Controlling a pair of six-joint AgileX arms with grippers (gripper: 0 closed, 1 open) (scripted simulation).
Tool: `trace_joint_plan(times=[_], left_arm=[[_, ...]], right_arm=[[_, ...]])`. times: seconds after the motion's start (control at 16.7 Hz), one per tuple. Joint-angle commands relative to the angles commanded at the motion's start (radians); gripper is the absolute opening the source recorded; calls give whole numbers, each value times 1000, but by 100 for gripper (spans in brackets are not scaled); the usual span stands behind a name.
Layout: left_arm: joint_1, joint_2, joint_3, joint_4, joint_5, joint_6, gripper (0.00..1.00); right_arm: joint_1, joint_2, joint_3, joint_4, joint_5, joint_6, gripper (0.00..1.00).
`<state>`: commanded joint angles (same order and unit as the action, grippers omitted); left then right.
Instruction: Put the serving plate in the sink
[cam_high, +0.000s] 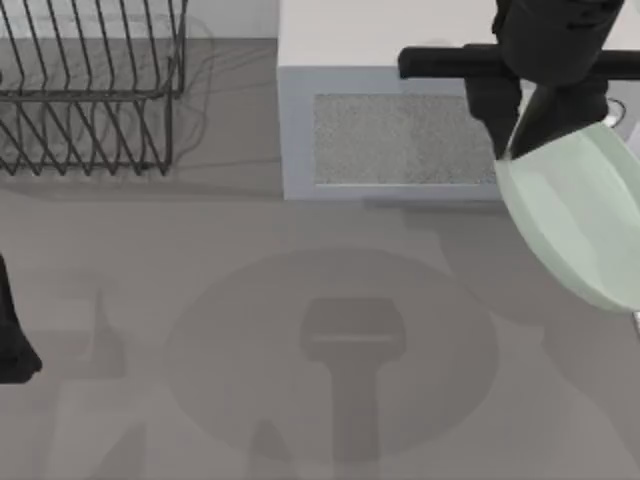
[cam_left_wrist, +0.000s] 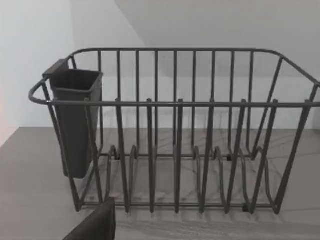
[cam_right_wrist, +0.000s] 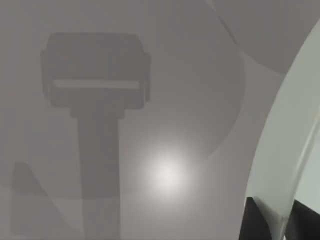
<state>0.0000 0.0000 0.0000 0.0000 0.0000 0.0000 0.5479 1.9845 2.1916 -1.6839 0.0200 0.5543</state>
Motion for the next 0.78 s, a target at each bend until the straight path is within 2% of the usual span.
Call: trace_joint_plan(times=[0.18,0.54,0.78], left_arm=[[0,0,0,0,0,0,100],[0,0,0,0,0,0,100],[0,0,0,0,0,0,100]], right_arm=[[-48,-7,75,-76,-5,-30,0],[-55,-4,90,-80,-1,-36,0],[-136,38,226,-94,21,-99,0]])
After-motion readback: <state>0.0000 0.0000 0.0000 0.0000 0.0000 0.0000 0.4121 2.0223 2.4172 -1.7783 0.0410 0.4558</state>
